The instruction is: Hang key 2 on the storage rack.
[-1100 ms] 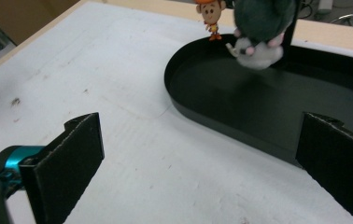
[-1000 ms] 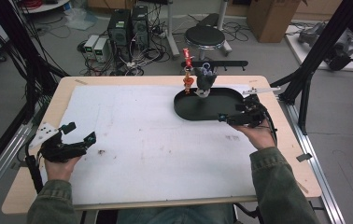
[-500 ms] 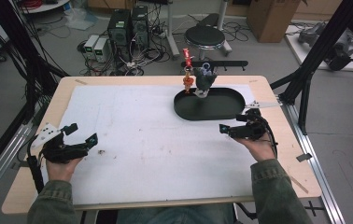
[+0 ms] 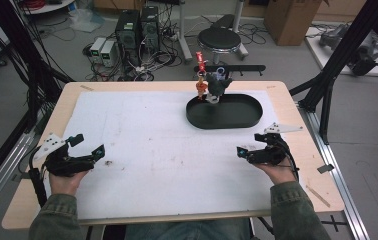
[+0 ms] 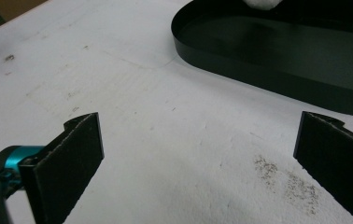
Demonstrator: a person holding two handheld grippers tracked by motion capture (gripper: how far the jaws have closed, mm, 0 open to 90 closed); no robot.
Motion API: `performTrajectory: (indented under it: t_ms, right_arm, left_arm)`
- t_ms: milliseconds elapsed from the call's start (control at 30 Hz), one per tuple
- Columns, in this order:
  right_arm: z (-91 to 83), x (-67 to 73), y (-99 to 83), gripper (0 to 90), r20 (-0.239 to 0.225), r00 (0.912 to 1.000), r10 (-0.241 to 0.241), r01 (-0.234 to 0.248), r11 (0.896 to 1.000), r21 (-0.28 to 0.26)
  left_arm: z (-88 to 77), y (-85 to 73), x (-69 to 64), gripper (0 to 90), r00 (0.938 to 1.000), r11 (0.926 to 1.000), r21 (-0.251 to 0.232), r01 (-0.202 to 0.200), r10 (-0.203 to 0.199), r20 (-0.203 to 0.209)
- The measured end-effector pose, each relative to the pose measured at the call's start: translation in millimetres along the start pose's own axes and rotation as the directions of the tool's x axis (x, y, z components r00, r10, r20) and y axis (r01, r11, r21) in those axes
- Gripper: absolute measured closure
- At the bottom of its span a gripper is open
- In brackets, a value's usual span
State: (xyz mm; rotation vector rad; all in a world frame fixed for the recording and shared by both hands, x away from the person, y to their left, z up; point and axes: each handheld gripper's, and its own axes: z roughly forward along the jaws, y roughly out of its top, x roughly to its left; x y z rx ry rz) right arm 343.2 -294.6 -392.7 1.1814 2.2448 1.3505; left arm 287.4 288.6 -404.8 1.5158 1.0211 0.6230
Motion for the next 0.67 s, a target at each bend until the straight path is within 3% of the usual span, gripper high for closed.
performTrajectory:
  t_ms: [233, 433, 667]
  right_arm:
    - [-1.7, -0.9, -14.1, 0.8, 0.003, 1.0, -0.002, 0.002, 1.0, 0.001]
    - [-5.2, -2.3, -25.0, 0.8, 0.019, 0.9998, -0.001, 0.002, 0.999, -0.037]
    - [-9.9, -3.6, -25.3, 0.8, 0.013, 0.9999, 0.004, -0.003, 0.997, -0.072]
  left_arm:
    - [0.1, -1.1, -1.7, 5.3, 1.0, 0.9999, 0.013, 0.0, 0.0, 0.004]
    - [-0.9, -2.6, -3.5, 5.4, 1.0, 0.9998, 0.02, -0.002, 0.001, 0.005]
    - [-1.2, -4.0, -4.7, 5.3, 1.0, 0.9996, 0.028, -0.007, 0.007, 0.004]
